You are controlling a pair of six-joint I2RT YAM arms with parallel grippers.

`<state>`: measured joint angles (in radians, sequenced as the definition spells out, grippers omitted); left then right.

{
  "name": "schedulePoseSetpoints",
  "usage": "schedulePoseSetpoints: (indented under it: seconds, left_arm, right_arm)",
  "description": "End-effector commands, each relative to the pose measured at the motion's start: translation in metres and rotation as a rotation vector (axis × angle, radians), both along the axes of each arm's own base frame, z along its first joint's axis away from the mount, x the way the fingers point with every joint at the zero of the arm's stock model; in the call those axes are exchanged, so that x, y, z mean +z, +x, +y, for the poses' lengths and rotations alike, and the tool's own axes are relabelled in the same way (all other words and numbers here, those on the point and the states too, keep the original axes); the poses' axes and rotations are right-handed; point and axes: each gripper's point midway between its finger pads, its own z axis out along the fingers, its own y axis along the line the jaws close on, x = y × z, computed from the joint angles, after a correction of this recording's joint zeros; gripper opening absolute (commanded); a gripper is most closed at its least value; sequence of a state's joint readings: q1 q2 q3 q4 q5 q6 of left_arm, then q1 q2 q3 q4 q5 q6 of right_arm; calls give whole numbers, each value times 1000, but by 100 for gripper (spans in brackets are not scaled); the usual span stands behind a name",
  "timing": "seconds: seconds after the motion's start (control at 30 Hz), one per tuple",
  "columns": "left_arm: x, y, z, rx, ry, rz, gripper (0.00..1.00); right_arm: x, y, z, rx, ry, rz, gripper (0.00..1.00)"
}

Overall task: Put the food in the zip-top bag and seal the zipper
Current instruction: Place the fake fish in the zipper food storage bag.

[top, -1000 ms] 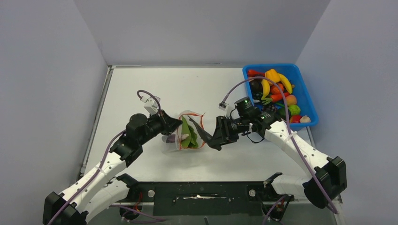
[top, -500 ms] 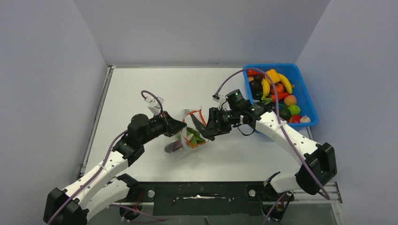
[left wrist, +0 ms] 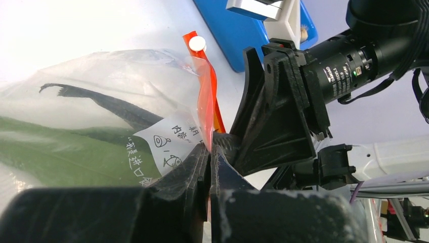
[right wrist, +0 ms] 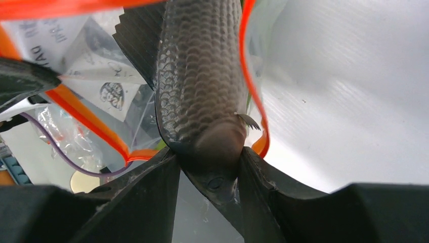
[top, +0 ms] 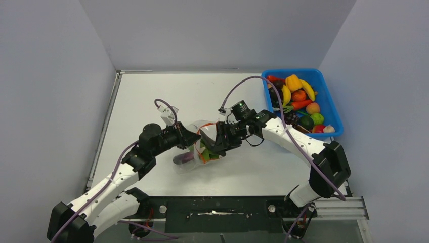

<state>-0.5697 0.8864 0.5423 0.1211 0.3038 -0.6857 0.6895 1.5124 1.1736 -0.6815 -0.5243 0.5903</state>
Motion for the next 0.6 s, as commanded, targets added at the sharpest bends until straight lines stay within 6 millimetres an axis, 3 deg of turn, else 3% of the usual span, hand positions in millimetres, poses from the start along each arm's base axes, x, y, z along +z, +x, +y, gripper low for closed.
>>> schedulePoseSetpoints:
  seconds: [0.0, 0.2, 0.3, 0.37, 0.57]
  left_arm:
    - [30, -2, -2, -23, -26, -102, 0]
    - [38, -9, -5, -57, -59, -129, 0]
    - [39, -8, -3, -49, -53, -130, 0]
    - [37, -7, -1, -38, -39, -125, 0]
    - [34, -6, 3, -16, -26, -122, 0]
  right_arm:
    - [15, 17, 15, 18, 43, -105, 28]
    - [6, 22, 23, 24, 47, -131, 34]
    - [4, 24, 20, 28, 23, -155, 47]
    - [11, 27, 15, 10, 9, -191, 58]
    - [49, 32, 2, -36, 36, -310, 73]
